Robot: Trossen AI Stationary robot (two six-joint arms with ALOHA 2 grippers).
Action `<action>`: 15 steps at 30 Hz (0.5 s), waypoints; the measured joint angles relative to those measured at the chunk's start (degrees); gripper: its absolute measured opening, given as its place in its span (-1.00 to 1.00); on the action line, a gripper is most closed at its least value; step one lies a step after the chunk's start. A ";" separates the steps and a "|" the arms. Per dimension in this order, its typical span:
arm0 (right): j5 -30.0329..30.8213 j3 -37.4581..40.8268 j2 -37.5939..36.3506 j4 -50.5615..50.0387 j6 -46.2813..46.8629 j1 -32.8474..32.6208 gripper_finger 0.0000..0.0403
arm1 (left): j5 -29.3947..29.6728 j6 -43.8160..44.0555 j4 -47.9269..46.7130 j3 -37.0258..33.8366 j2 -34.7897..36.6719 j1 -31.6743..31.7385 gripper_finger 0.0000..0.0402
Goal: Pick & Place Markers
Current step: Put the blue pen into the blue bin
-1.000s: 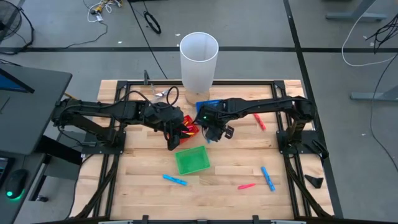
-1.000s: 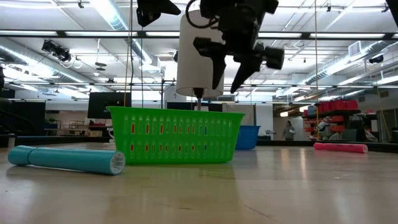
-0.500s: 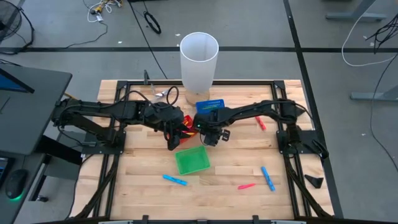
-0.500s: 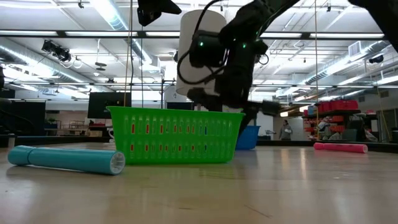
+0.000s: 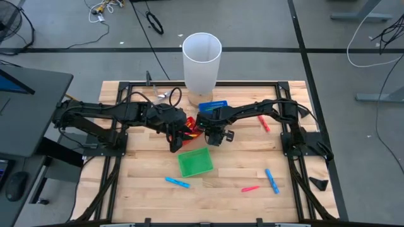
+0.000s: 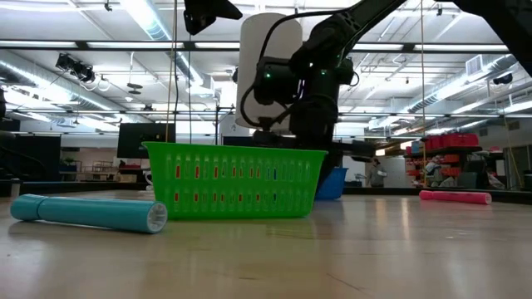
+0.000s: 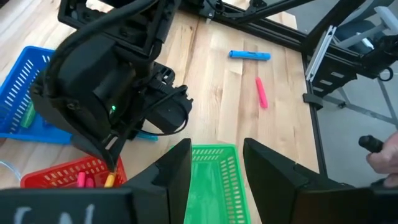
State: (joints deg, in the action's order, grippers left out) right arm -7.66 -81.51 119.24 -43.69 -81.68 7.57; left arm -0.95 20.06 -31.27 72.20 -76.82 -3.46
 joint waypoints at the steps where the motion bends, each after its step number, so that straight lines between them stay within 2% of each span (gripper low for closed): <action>1: -0.28 0.04 0.00 -0.21 0.02 0.00 -0.50 | 0.00 -0.12 0.00 0.00 0.00 0.00 -0.25; 8: -1.43 0.10 0.02 -0.95 4.01 0.04 -0.90 | 0.00 -0.21 -0.04 0.00 0.00 0.00 -0.25; 15: -2.52 0.15 -0.11 -3.05 14.46 -0.43 -0.91 | 0.00 -0.36 -0.55 0.00 0.00 0.01 -0.25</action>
State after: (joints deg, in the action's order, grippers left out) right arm -10.17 -81.36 119.13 -46.74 -67.23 7.15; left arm -0.95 19.70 -31.81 72.20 -76.82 -3.46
